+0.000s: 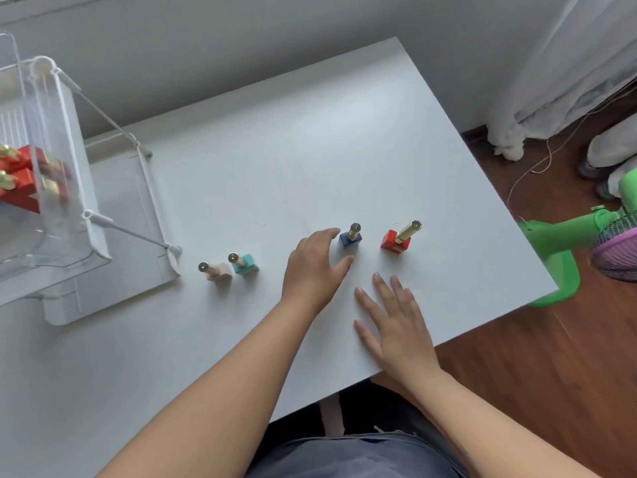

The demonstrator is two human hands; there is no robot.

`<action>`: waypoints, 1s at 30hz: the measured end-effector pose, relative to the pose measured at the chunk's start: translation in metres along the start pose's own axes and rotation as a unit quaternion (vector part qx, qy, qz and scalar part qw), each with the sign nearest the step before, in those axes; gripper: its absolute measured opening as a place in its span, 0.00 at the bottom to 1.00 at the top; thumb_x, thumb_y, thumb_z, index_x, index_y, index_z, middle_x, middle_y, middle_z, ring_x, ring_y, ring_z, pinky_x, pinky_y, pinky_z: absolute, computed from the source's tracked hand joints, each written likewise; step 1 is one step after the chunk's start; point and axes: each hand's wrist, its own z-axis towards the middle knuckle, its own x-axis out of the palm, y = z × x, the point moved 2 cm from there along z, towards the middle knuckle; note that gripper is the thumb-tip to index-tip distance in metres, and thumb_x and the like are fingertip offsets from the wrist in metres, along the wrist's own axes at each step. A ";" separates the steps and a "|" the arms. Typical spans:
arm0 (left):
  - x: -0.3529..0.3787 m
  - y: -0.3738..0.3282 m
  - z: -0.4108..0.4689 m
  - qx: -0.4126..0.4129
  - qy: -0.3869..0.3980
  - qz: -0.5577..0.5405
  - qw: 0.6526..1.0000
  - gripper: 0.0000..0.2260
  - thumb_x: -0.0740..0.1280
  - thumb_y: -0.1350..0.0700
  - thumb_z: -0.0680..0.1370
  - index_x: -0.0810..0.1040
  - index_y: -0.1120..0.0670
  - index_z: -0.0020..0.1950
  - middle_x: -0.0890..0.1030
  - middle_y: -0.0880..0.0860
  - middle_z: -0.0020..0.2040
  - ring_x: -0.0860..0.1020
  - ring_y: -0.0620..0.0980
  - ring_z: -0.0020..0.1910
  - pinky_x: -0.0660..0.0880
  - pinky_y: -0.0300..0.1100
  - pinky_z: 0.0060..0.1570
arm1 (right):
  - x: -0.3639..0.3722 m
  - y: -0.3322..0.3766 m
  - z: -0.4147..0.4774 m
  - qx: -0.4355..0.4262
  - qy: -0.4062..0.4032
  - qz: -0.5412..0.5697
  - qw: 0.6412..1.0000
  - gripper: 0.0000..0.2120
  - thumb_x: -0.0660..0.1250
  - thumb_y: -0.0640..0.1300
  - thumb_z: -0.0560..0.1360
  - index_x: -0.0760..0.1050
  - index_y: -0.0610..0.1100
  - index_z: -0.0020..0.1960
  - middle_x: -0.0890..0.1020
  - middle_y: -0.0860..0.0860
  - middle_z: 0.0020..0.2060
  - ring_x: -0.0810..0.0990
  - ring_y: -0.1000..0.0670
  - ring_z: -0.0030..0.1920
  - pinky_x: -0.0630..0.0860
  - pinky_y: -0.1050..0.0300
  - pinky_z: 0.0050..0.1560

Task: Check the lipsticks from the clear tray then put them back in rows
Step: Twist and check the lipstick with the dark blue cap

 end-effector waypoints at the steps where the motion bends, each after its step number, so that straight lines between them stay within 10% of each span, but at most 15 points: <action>1: 0.002 -0.001 0.004 -0.004 -0.006 0.001 1.000 0.20 0.69 0.50 0.77 0.73 0.50 0.68 0.76 0.46 0.67 0.72 0.50 0.65 0.67 0.43 0.63 | 0.000 -0.003 0.000 -0.011 -0.005 -0.001 1.000 0.25 0.54 0.58 0.78 0.65 0.53 0.74 0.62 0.47 0.76 0.56 0.43 0.77 0.51 0.47 0.75; 16: -0.010 -0.005 0.002 -0.066 -0.021 -0.169 0.983 0.06 0.71 0.44 0.74 0.80 0.44 0.47 0.82 0.39 0.47 0.76 0.39 0.52 0.69 0.32 0.47 | -0.017 -0.002 0.005 0.018 0.014 0.136 0.990 0.19 0.63 0.50 0.79 0.72 0.50 0.68 0.65 0.48 0.75 0.56 0.45 0.77 0.53 0.49 0.76; 22: -0.046 -0.005 -0.028 -0.079 -0.021 -0.286 0.955 0.06 0.74 0.49 0.72 0.81 0.46 0.48 0.85 0.43 0.46 0.82 0.40 0.49 0.77 0.37 0.50 | -0.088 0.031 0.034 0.112 -0.065 0.430 0.893 0.05 0.66 0.49 0.78 0.77 0.60 0.48 0.80 0.62 0.49 0.78 0.63 0.51 0.75 0.71 0.45; 30: -0.094 -0.004 -0.063 -0.065 0.008 -0.360 0.931 0.08 0.72 0.55 0.75 0.83 0.51 0.53 0.87 0.47 0.48 0.83 0.43 0.51 0.76 0.33 0.49 | -0.160 0.081 0.077 0.053 0.023 0.590 0.805 0.17 0.68 0.51 0.76 0.74 0.55 0.64 0.81 0.57 0.58 0.81 0.59 0.56 0.77 0.58 0.55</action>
